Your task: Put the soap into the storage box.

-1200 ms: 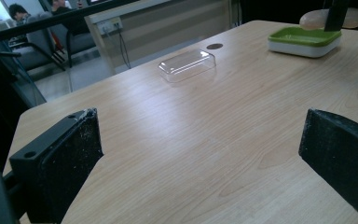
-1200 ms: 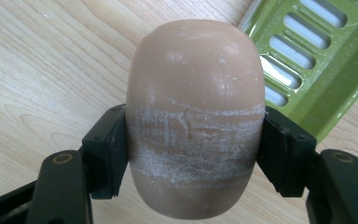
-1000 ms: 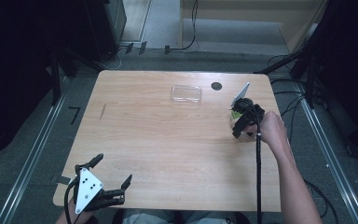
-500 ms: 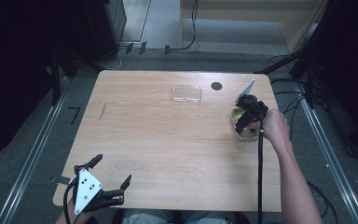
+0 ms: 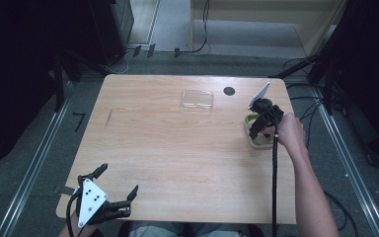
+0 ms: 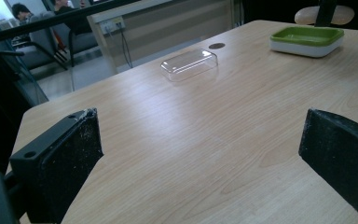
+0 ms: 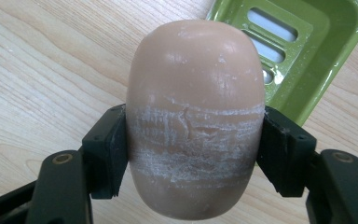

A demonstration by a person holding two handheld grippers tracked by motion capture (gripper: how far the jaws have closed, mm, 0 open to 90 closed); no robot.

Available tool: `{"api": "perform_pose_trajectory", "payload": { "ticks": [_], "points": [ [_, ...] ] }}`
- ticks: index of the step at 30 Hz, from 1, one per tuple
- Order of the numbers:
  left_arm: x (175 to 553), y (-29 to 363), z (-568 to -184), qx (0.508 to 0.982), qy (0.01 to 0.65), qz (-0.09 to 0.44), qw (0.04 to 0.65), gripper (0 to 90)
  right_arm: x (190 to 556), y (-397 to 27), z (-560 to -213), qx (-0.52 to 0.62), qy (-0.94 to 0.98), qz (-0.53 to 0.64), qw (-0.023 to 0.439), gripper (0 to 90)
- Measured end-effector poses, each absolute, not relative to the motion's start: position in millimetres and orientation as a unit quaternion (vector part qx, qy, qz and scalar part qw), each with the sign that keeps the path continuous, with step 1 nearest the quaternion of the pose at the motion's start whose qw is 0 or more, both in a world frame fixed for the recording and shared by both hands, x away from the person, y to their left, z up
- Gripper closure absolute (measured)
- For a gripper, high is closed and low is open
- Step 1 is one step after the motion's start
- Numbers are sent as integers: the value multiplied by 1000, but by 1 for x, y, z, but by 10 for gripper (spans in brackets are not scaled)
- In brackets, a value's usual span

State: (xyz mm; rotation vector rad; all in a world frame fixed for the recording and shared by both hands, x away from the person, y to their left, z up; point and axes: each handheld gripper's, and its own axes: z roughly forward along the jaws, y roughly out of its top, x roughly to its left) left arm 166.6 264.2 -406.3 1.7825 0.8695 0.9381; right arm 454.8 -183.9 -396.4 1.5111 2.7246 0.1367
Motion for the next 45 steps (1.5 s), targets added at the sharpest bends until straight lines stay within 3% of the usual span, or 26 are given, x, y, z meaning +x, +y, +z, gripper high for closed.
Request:
{"api": "perform_pose_trajectory", "payload": {
  "ticks": [45],
  "points": [
    [167,264,-406,725,352,381,454,0,480,-209,-426,549,832,72,22,333]
  ]
}}
